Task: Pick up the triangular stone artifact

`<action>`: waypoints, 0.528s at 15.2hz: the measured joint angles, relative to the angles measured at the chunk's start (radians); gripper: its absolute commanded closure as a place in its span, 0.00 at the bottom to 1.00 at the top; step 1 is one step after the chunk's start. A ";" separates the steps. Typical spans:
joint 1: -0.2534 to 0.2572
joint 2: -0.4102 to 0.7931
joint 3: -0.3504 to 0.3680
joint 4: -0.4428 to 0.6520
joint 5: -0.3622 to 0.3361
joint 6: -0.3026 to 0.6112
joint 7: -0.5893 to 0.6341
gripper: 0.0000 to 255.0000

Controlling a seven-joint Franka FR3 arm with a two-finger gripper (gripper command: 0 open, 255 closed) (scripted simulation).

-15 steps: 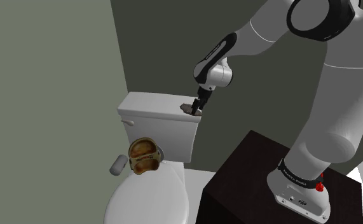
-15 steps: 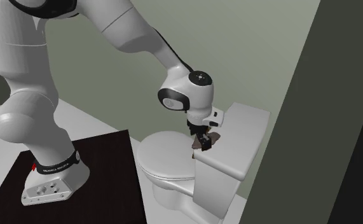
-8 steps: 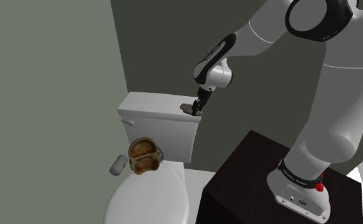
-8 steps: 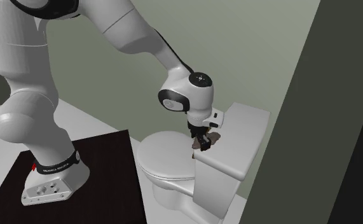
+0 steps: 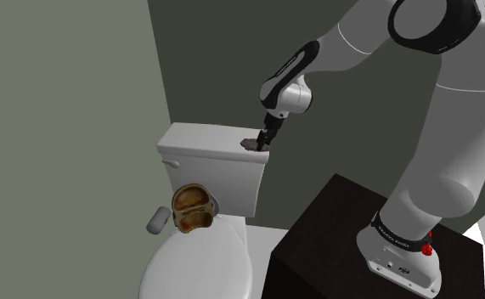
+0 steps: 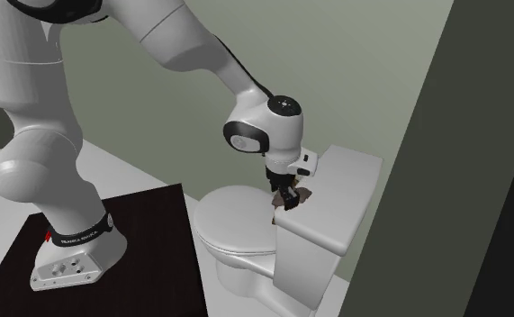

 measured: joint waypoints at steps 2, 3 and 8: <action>0.006 -0.027 -0.008 -0.004 -0.024 -0.019 0.023 1.00; 0.006 -0.037 -0.011 -0.002 -0.034 -0.029 0.032 1.00; 0.012 -0.091 -0.025 -0.001 -0.085 -0.078 0.078 1.00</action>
